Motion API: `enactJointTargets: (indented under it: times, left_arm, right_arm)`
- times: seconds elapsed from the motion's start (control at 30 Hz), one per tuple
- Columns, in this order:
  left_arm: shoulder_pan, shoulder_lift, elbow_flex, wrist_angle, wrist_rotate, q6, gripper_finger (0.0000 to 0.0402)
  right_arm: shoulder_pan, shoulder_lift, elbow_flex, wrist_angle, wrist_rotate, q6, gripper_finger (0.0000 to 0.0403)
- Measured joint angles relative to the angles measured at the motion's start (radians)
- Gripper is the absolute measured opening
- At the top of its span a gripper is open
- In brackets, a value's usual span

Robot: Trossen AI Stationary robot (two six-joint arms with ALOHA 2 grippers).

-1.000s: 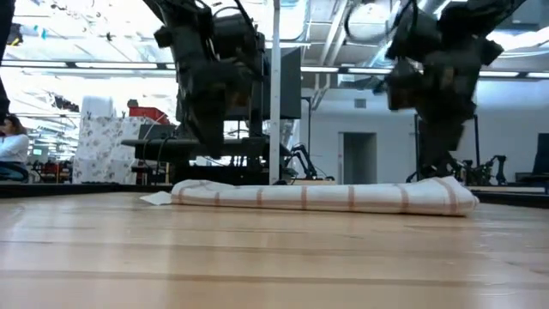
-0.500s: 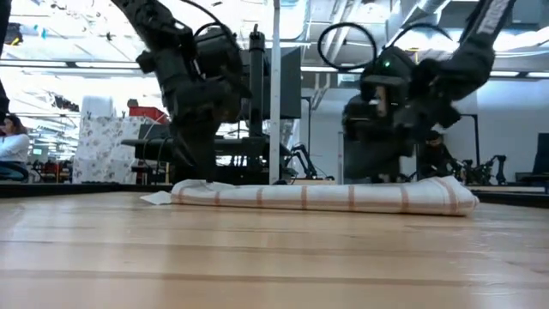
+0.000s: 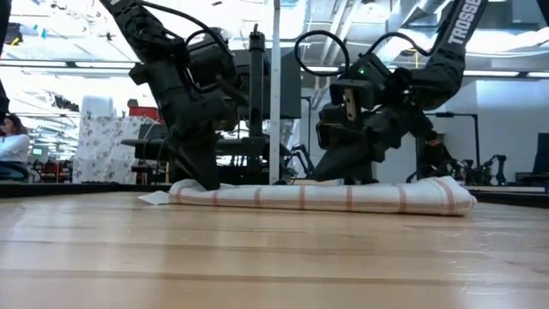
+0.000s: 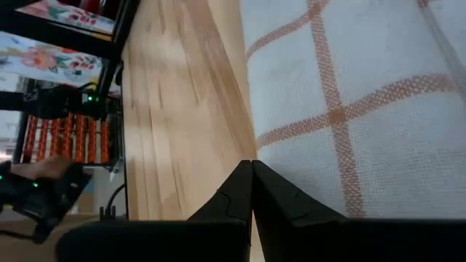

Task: Roll towel
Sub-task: Roll the white towel

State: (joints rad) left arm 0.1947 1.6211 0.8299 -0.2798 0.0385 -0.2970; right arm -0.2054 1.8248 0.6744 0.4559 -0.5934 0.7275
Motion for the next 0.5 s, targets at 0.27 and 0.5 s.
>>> enactJointTargets:
  times: [0.27,0.5]
  left_arm:
    - [0.026,0.0,0.0,-0.046,-0.044,0.011,0.0076]
    - [0.032,0.0,0.0,-0.06,-0.043,0.013,0.0076]
  right_arm:
    - [0.012,-0.037,0.0,-0.22,0.026,-0.115,0.0]
    - [0.032,-0.041,0.001,-0.294,0.035,-0.143,0.0]
